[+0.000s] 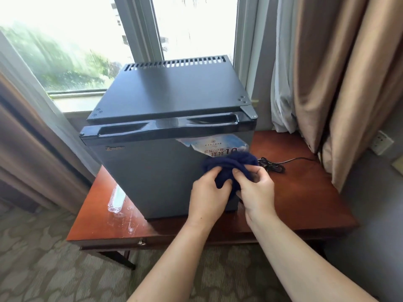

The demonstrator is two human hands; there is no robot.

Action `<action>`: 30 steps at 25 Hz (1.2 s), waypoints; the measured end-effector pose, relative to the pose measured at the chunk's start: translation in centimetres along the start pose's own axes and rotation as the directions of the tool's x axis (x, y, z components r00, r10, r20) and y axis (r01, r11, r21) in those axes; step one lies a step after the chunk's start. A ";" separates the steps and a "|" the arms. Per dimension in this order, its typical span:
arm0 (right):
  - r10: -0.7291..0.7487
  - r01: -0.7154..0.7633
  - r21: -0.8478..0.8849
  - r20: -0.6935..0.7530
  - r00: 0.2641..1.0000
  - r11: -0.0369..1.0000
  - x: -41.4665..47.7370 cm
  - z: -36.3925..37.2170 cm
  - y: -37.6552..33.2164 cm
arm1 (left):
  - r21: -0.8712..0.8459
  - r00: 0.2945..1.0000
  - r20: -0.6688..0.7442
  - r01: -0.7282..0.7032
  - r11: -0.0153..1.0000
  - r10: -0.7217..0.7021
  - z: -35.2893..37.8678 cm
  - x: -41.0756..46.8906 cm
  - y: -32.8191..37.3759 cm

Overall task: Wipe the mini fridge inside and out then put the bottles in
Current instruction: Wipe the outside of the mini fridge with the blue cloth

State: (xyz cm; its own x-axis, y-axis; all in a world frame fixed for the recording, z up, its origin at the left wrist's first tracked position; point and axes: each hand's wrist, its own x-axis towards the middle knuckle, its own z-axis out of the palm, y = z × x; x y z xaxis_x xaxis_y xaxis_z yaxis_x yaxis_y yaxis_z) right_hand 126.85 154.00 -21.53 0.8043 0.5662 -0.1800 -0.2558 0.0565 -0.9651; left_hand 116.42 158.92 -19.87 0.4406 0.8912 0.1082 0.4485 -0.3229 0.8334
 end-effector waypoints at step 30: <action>-0.277 0.706 -0.609 0.653 0.705 0.363 6.2 8.3 -17.2 | 0.538 0.964 0.135 -0.267 0.800 0.231 -11.1 12.6 9.2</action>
State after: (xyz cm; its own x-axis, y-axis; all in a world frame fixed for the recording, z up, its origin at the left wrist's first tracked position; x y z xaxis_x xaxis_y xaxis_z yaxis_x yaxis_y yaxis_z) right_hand 131.73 163.38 -4.48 0.2879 0.9205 0.2641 0.8011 -0.0803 -0.5931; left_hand 117.44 170.75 -4.81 0.6330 0.7411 0.2238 0.6592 -0.6675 0.3462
